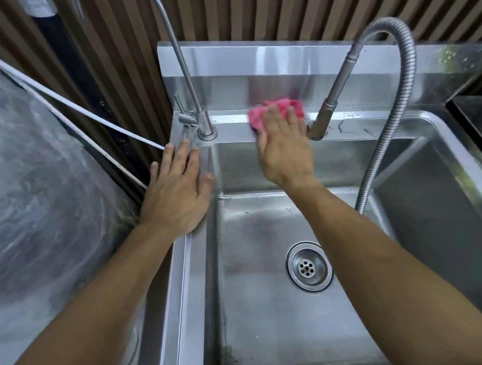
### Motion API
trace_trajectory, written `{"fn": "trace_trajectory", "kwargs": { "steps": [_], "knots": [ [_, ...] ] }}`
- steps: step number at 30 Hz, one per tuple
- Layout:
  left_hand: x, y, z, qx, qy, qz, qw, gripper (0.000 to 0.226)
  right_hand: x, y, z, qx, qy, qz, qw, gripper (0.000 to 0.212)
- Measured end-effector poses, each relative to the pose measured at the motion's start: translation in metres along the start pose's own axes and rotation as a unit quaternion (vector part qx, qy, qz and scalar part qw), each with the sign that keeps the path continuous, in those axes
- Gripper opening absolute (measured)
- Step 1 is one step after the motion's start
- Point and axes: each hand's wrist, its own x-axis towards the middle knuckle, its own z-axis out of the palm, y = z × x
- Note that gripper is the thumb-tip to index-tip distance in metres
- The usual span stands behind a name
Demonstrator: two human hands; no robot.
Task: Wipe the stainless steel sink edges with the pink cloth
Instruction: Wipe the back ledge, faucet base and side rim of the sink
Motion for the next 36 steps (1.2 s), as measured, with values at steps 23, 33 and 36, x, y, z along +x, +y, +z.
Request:
{"fn": "trace_trajectory", "kwargs": {
  "steps": [23,33,36],
  "knots": [
    [-0.006,0.004,-0.001,0.01,0.001,-0.02,1.0,0.062,0.017,-0.026,-0.003,0.017,-0.12,-0.128,0.984,0.056],
    [-0.007,0.005,0.001,0.022,0.001,-0.022,1.0,0.074,0.022,-0.039,-0.04,0.328,-0.047,0.052,0.942,0.027],
    [-0.006,0.003,0.002,0.016,0.004,-0.021,1.0,0.074,0.042,-0.046,-0.061,0.614,0.001,0.183,0.768,0.03]
  ]
}}
